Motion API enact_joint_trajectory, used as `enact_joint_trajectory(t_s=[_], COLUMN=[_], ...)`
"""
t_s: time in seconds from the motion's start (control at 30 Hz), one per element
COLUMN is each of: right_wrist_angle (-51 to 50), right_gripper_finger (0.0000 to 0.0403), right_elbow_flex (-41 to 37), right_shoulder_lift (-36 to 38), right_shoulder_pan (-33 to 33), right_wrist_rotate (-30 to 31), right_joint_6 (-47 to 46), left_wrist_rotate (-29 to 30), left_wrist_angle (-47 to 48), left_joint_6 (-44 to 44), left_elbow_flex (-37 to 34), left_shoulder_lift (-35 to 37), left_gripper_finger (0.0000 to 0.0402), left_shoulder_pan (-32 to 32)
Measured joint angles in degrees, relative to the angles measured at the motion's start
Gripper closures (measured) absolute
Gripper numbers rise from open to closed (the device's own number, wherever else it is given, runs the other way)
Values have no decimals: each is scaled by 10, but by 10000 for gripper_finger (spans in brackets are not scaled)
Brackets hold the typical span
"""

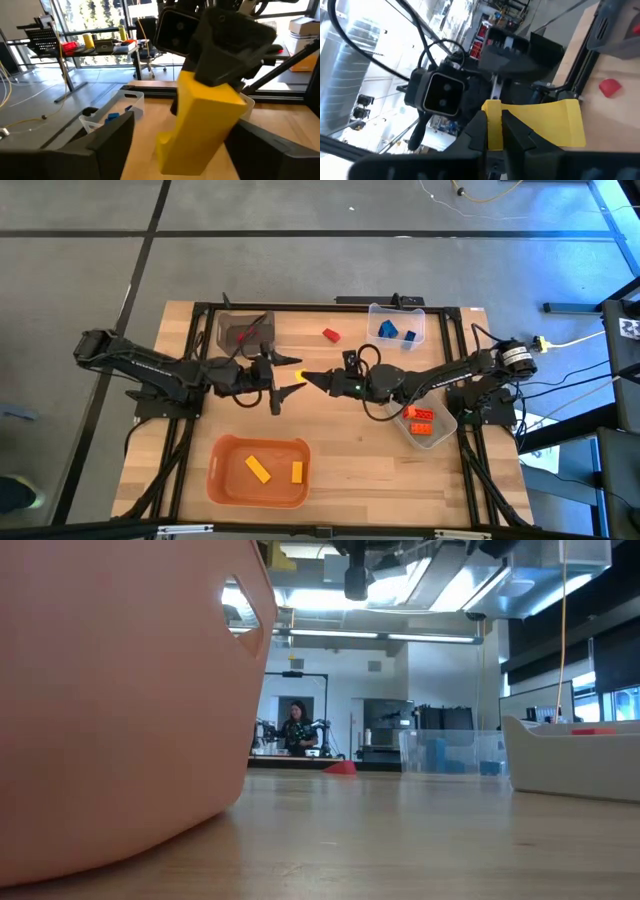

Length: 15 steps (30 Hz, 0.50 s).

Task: Sort & place blocks by color
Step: Put the yellow block into the orange bin

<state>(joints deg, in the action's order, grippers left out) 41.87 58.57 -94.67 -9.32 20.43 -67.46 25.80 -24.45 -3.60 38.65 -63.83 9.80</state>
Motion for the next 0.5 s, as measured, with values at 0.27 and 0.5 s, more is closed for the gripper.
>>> enact_joint_trajectory(t_s=[0.27, 0.5], right_wrist_angle=[6, 4], right_gripper_finger=[376, 344], right_elbow_flex=[0, 0], right_shoulder_lift=[-1, -1], right_shoulder_pan=[7, 7], right_wrist_rotate=[10, 12], right_joint_6=[-26, -33], left_wrist_rotate=[1, -2], left_wrist_angle=[-1, 1], left_joint_6=[-13, 1], left_elbow_flex=[0, 0], left_shoulder_lift=[0, 1], left_gripper_finger=[276, 284], left_shoulder_pan=[0, 0])
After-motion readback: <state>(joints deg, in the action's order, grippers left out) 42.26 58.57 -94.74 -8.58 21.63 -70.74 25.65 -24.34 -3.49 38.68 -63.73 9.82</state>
